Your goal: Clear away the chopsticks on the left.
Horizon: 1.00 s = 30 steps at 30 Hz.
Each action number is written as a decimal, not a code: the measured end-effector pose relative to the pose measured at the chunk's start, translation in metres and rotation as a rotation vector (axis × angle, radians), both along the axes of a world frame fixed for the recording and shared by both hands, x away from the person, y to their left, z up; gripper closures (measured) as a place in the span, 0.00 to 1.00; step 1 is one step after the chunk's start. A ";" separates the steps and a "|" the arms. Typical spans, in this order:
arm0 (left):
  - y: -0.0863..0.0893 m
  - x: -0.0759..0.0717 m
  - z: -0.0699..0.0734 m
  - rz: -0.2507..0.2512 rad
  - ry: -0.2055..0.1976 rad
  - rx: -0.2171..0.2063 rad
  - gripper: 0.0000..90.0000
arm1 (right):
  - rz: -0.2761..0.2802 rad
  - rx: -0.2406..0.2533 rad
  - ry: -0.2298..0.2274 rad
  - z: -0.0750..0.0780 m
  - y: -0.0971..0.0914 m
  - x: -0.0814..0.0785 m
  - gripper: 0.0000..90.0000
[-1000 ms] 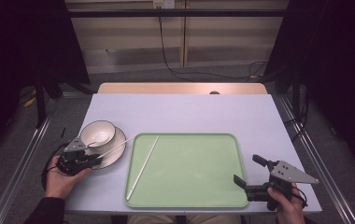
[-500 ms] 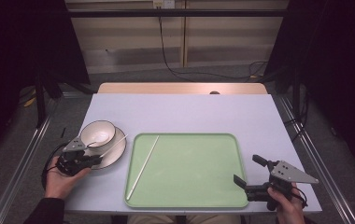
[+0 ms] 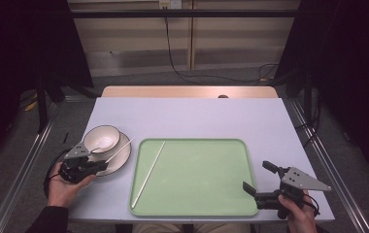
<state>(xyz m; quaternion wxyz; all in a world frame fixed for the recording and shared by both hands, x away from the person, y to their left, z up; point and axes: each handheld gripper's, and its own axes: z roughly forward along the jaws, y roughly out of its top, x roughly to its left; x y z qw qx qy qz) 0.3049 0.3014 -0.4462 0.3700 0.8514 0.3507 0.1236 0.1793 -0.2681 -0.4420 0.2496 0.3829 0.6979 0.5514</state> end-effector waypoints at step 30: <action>-0.011 -0.033 0.012 0.012 -0.018 -0.087 0.94 | -0.002 0.002 0.000 0.000 0.000 0.000 0.01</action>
